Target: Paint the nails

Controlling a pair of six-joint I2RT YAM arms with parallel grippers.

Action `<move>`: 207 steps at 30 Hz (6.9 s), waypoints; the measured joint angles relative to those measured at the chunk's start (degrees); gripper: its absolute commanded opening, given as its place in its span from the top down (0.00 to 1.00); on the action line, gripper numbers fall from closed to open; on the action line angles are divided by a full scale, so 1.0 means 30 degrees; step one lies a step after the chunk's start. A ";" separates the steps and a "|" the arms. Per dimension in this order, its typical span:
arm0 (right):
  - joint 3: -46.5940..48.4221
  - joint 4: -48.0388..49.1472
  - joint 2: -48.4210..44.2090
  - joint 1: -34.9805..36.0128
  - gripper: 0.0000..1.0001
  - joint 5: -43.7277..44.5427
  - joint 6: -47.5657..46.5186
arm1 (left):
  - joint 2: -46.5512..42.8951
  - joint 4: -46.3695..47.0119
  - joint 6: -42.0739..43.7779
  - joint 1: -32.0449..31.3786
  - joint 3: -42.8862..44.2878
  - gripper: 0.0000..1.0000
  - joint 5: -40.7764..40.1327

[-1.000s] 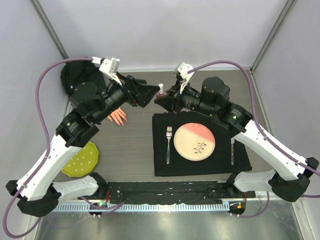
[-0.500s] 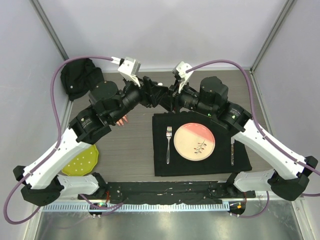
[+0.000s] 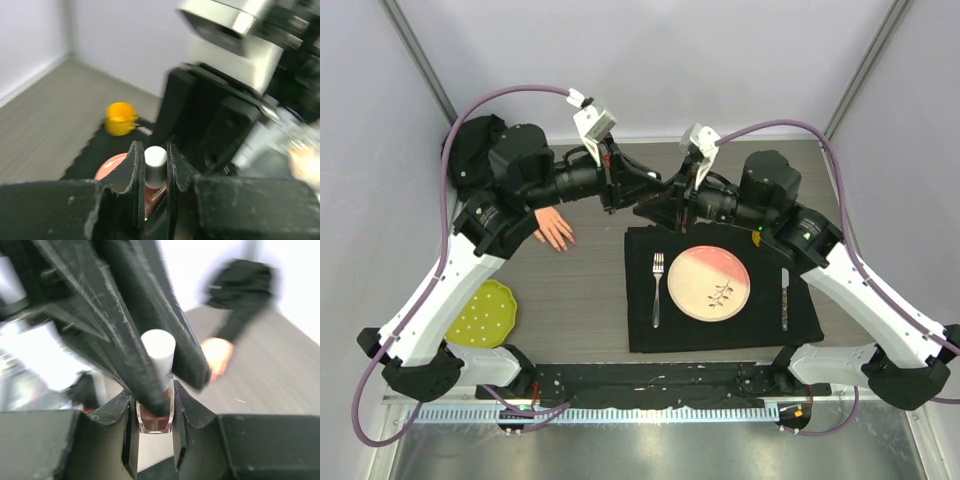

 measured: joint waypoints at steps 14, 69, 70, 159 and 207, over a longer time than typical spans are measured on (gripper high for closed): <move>-0.2317 0.5814 -0.1020 0.0459 0.99 -1.3937 0.4714 | 0.1676 1.8294 -1.3041 0.0612 -0.3264 0.97 1.9664; 0.0962 -0.1610 0.0233 0.0954 0.99 0.2973 -0.0838 | -0.1989 0.2849 0.0444 -0.3483 -0.3045 1.00 -0.9107; 0.0962 -0.1574 0.0233 0.0954 0.99 0.2936 -0.0845 | -0.1909 0.2667 0.0488 -0.3468 -0.2878 1.00 -0.8881; 0.2004 -0.2506 0.0058 0.1093 0.99 0.3315 -0.0976 | -0.2200 0.2339 -0.0051 -0.3767 -0.2106 0.58 -0.8393; 0.1763 -0.2084 -0.0874 0.1341 0.99 -0.6149 -0.1049 | -0.3993 -0.1865 0.0852 -0.0627 0.0860 0.25 0.3701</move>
